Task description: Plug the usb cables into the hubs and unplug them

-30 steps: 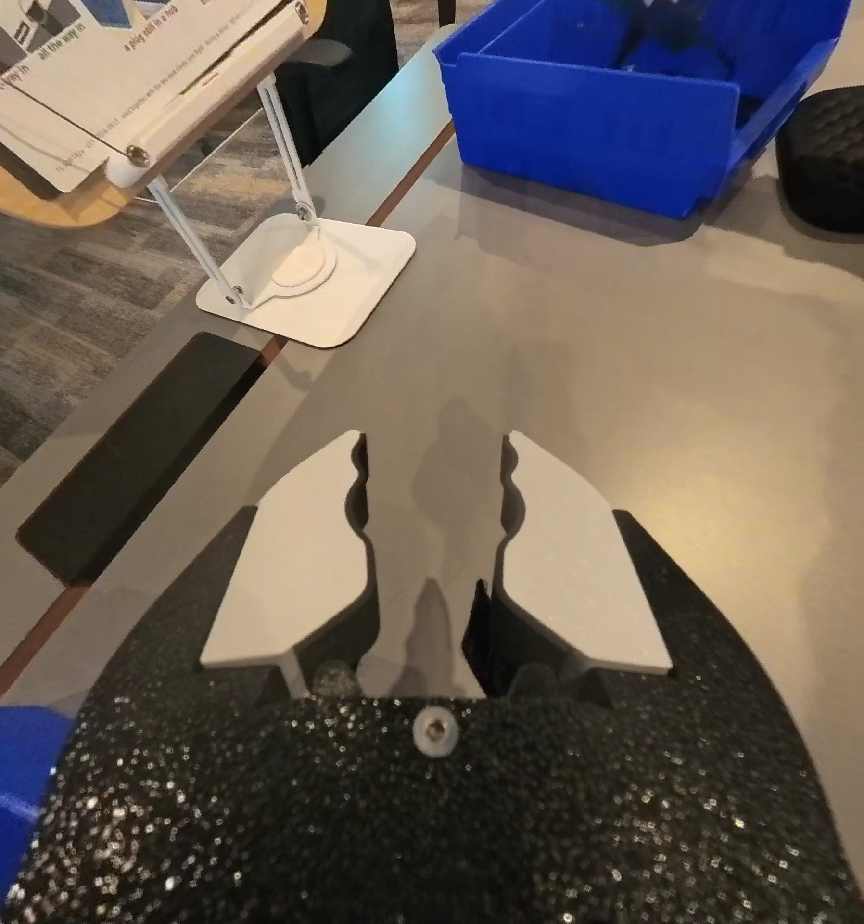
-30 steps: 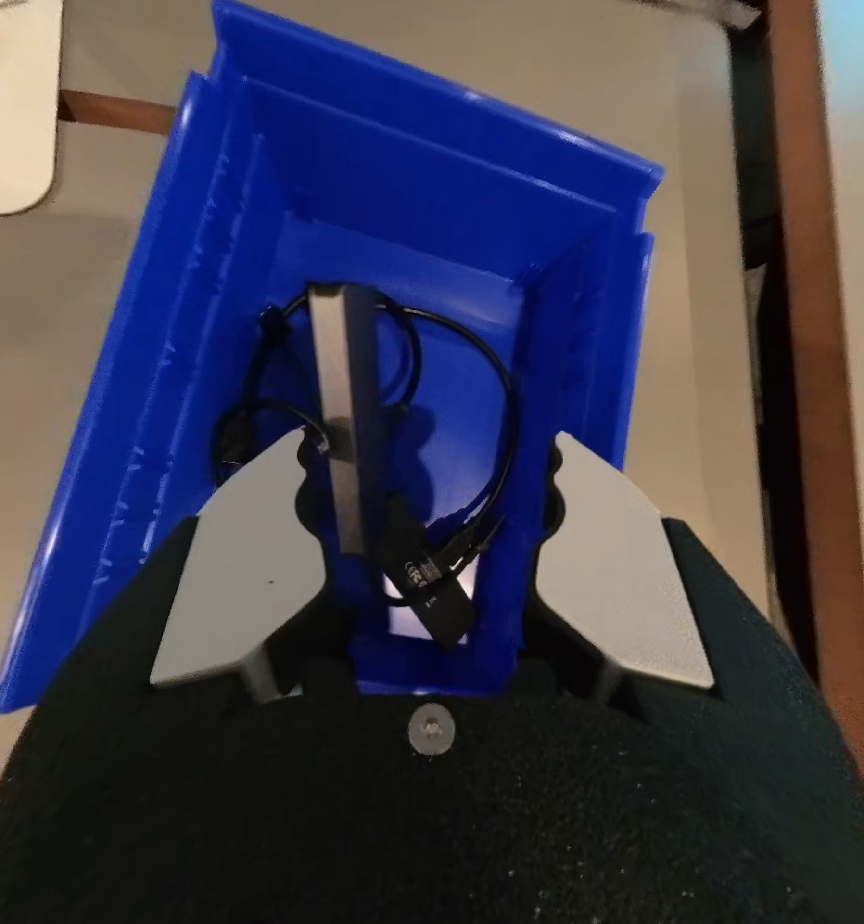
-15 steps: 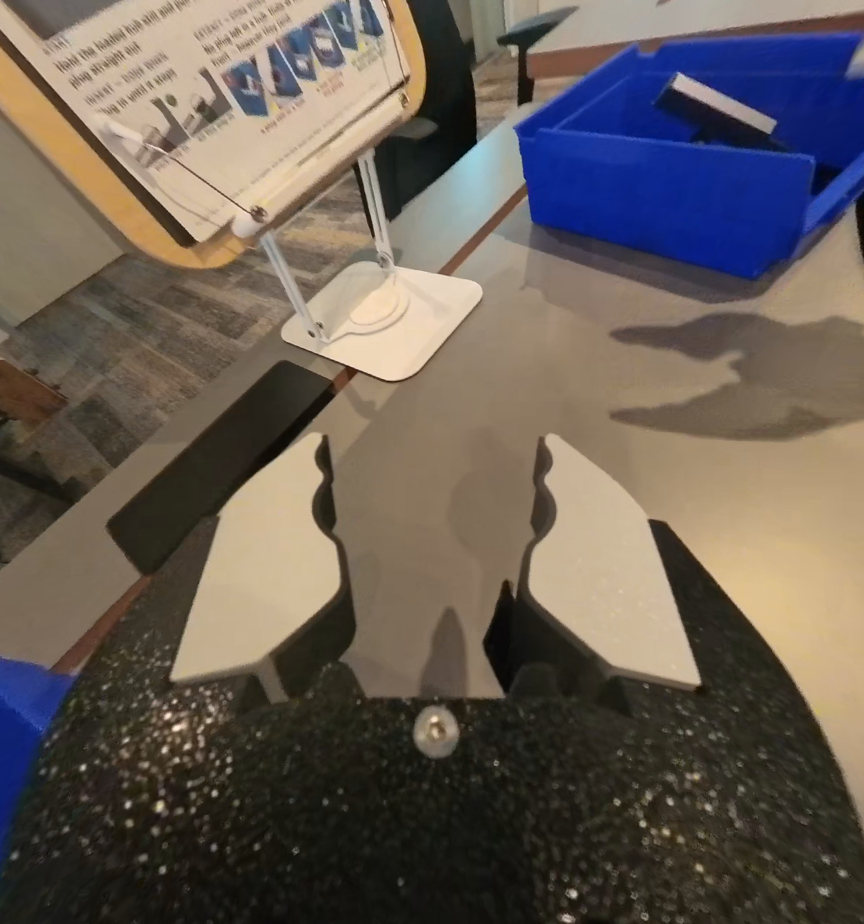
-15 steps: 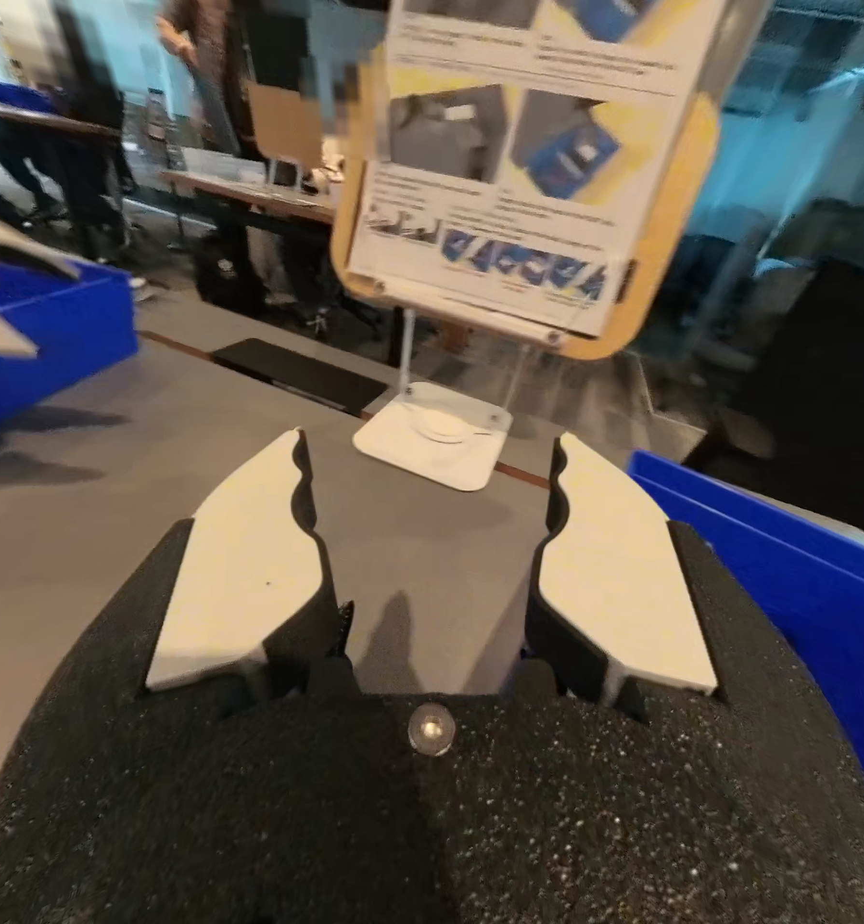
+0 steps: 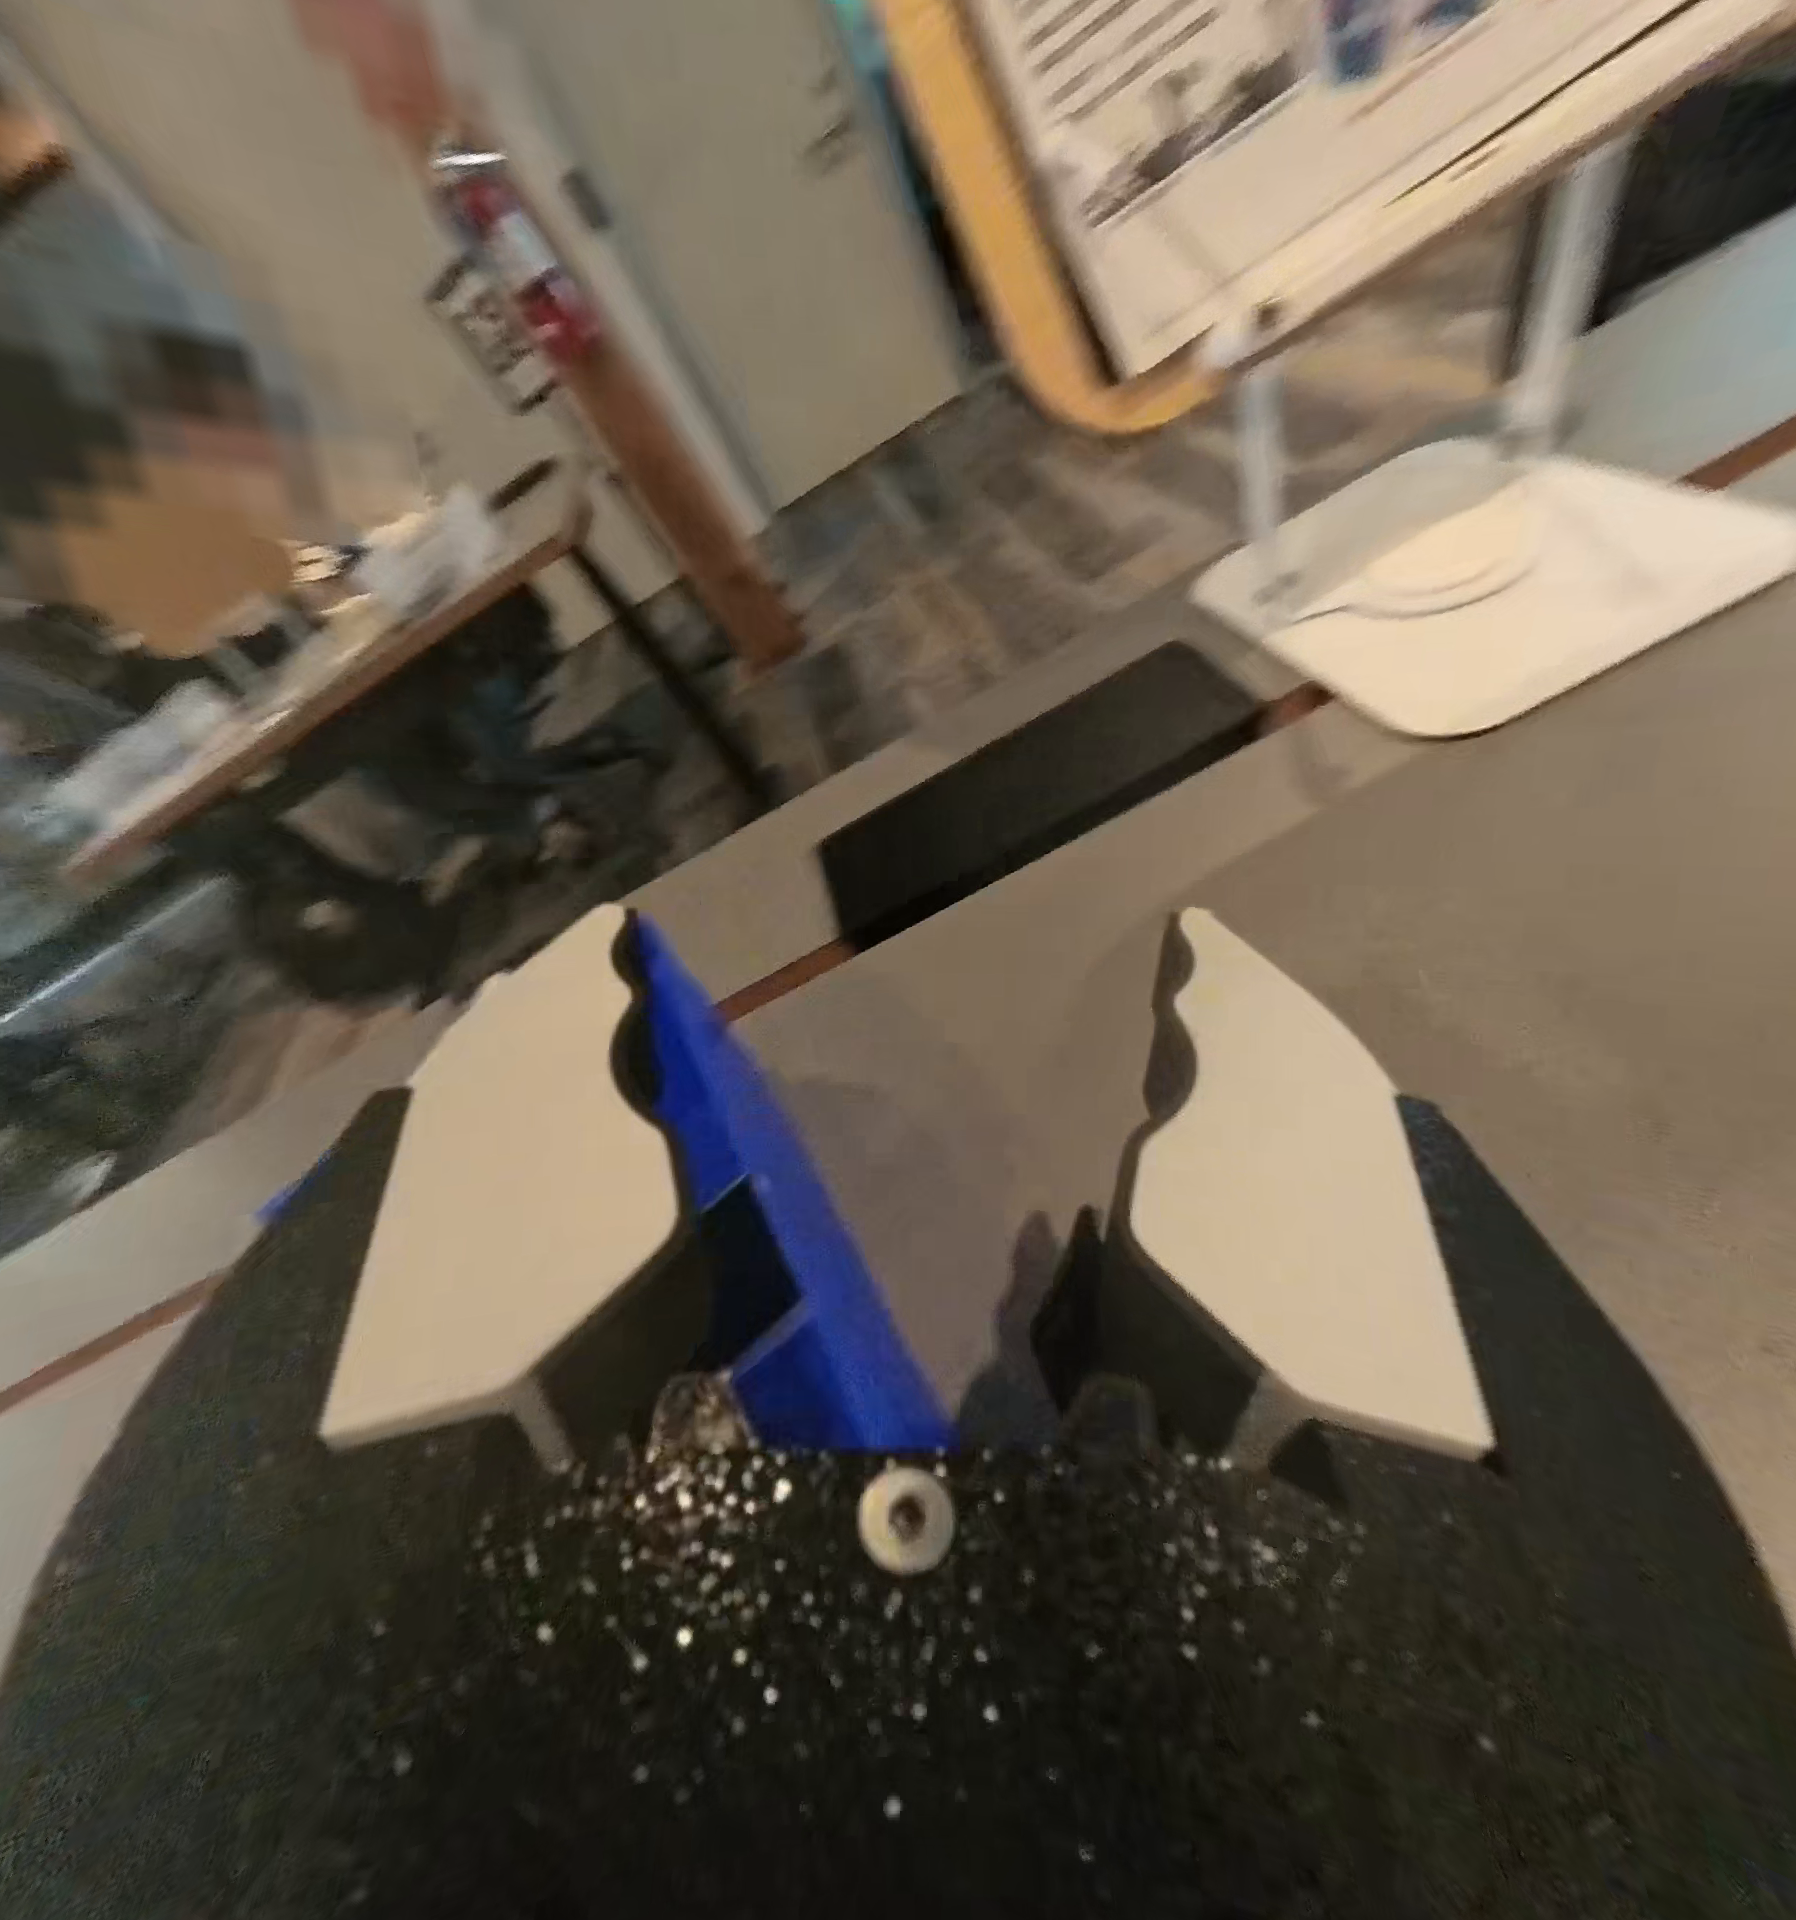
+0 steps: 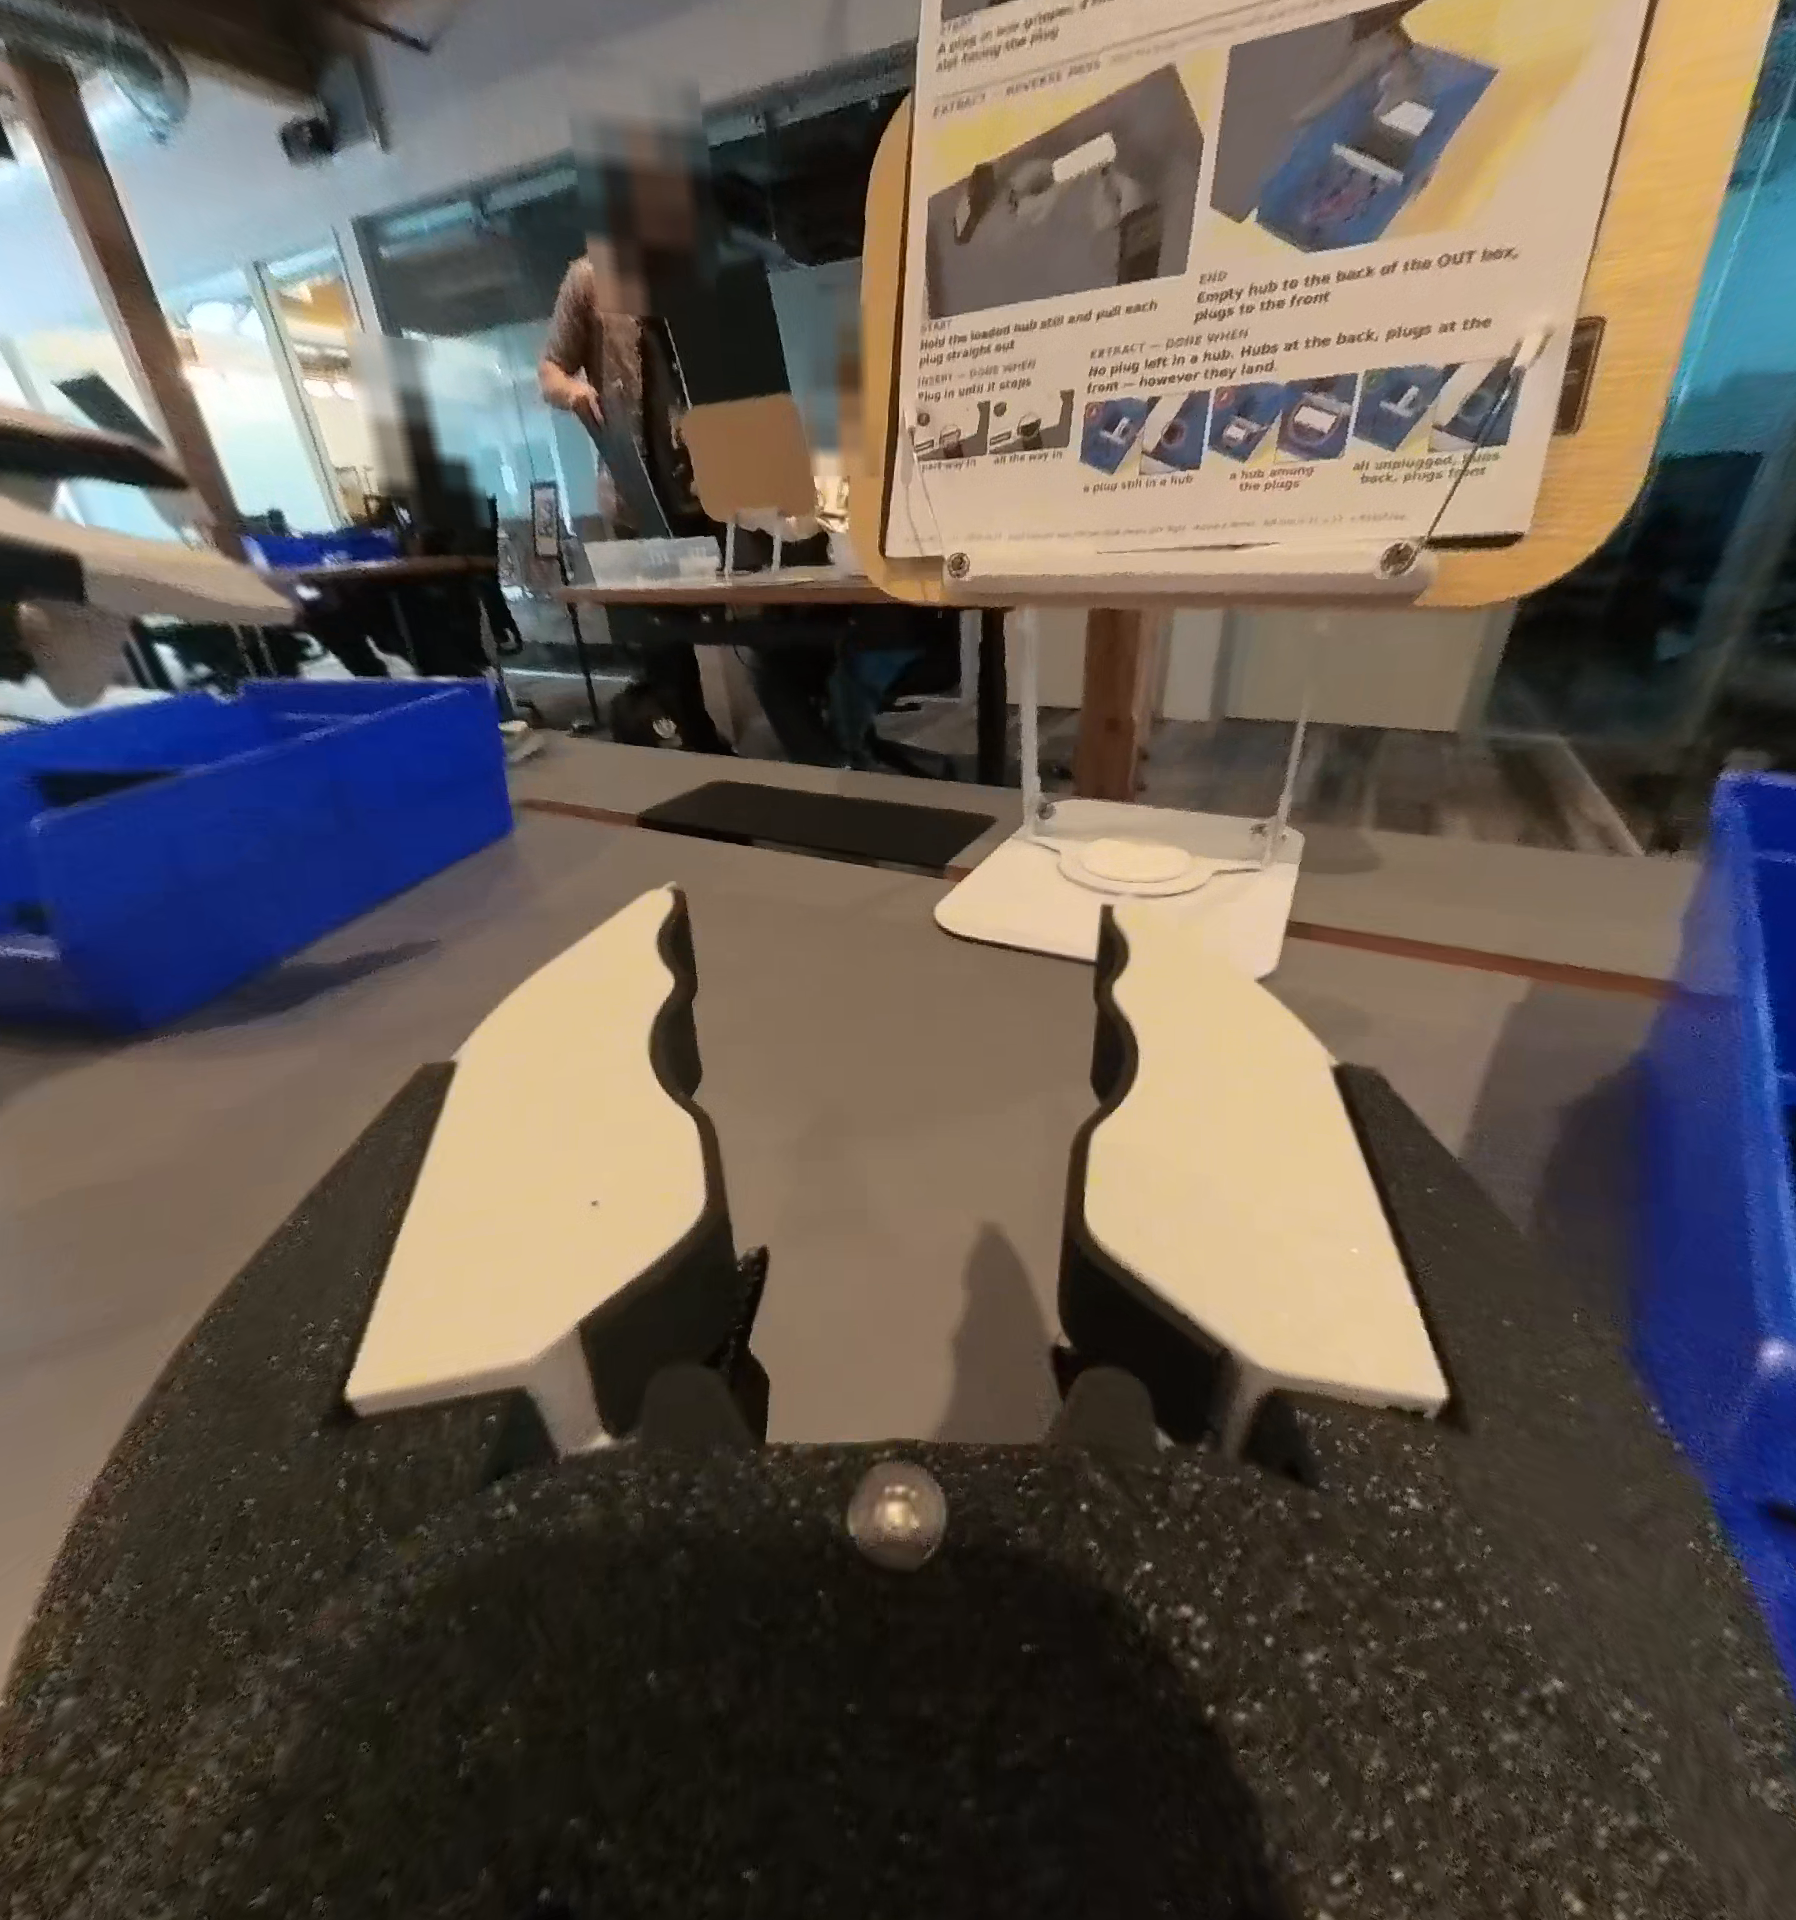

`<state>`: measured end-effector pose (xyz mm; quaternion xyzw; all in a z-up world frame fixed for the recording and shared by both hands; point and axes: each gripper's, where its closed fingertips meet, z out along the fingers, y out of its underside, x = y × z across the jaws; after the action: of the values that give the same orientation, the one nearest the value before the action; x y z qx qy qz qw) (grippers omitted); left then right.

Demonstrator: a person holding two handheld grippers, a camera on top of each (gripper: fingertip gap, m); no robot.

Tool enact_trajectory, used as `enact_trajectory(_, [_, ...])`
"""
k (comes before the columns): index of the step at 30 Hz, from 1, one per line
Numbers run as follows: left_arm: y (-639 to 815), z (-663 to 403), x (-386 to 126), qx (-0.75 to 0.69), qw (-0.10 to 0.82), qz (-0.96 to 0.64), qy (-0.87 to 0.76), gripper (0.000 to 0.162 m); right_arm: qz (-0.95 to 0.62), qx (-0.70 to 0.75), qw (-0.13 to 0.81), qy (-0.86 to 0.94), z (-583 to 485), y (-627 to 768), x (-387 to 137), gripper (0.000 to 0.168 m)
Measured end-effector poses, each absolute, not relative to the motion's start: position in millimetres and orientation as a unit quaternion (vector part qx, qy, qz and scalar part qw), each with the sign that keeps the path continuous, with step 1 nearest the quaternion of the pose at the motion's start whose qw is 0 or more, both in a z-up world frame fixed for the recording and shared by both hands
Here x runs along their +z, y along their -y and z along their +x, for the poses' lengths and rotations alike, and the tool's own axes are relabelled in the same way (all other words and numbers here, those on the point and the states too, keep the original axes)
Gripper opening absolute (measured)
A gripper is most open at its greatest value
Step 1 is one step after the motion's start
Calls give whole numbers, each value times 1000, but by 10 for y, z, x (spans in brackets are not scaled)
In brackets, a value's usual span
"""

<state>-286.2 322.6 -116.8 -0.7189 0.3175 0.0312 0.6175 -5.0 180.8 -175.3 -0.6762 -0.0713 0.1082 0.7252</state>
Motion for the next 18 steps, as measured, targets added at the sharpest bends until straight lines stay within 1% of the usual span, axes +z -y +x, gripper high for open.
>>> enact_trajectory(1, [-3226,-3000,-1182,52,620,-725,-297,87,-679,123,721,66,-84,-1813,-1773,73])
enact_trajectory(2, [-3215,-3128,-1220,60,617,-736,-274,85,-682,137,716,65,-133,-1815,-1796,73])
enact_trajectory(4, [-3166,-3376,-1348,65,597,-766,-231,86,-687,153,707,75,-227,-1817,-1845,74])
enact_trajectory(6, [-3083,-3648,-1478,86,578,-791,-182,87,-687,150,706,79,-274,-1824,-1878,82])
enact_trajectory(7, [-3027,-3724,-1538,84,573,-799,-163,87,-688,144,707,79,-282,-1828,-1894,83])
enact_trajectory(9, [-2933,-3743,-1642,62,566,-809,-144,78,-683,139,711,91,-335,-1828,-1918,83])
enact_trajectory(12, [-2947,-3854,-1750,104,551,-817,-132,67,-681,128,713,111,-413,-1823,-1981,81])
enact_trajectory(14, [-3015,-3825,-1844,99,539,-826,-130,54,-680,115,714,124,-444,-1819,-2013,79])
enact_trajectory(18, [-3118,-3658,-2089,63,493,-857,-141,53,-670,99,722,140,-480,-1796,-1999,76])
